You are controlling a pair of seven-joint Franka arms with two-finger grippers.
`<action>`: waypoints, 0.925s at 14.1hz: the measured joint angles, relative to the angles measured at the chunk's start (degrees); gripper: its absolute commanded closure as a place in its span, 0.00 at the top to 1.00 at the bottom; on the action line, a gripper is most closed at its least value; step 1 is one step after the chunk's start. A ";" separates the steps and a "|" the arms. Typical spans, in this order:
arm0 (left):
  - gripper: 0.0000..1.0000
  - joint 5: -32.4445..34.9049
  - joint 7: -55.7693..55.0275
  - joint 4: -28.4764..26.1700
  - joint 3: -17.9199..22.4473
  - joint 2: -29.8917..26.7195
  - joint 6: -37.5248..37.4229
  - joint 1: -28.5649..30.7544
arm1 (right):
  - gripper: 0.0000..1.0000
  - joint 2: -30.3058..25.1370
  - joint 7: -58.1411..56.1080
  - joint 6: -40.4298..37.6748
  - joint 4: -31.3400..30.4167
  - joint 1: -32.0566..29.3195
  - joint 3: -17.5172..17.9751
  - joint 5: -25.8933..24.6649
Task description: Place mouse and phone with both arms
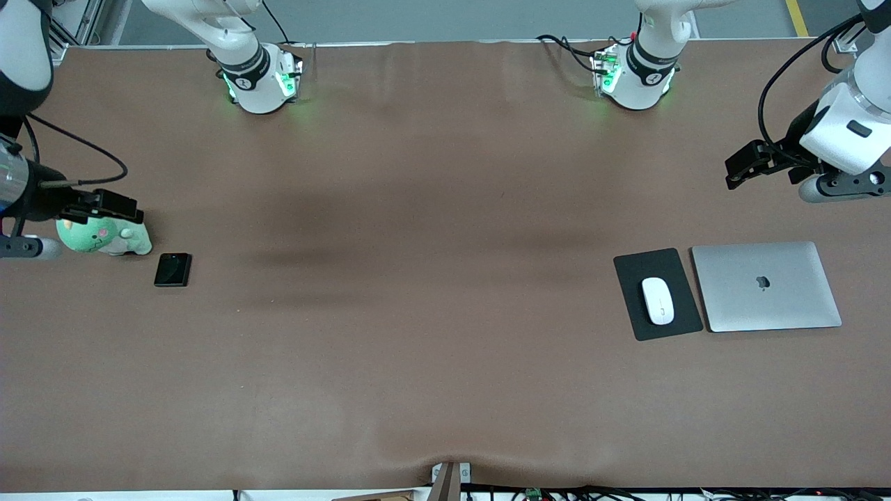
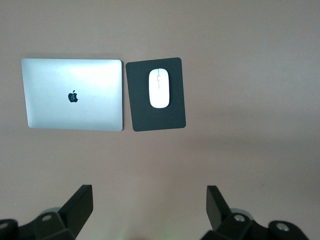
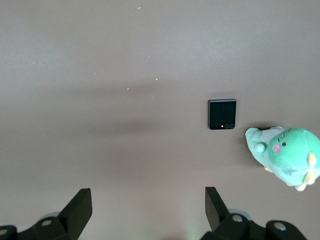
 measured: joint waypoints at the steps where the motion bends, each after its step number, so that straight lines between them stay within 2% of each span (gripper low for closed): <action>1: 1.00 0.00 0.31 0.00 0.05 0.00 -0.10 0.01 | 1.00 -0.91 0.62 -0.69 0.00 0.16 0.00 0.12; 7: 1.00 0.00 0.57 0.16 0.14 -0.01 -0.22 0.02 | 1.00 -3.15 1.29 -2.57 -0.36 0.12 -0.61 0.15; 13: 1.00 0.00 0.61 0.27 0.19 -0.01 -0.27 0.02 | 1.00 -9.31 0.33 -2.66 -4.61 0.10 -0.85 -0.07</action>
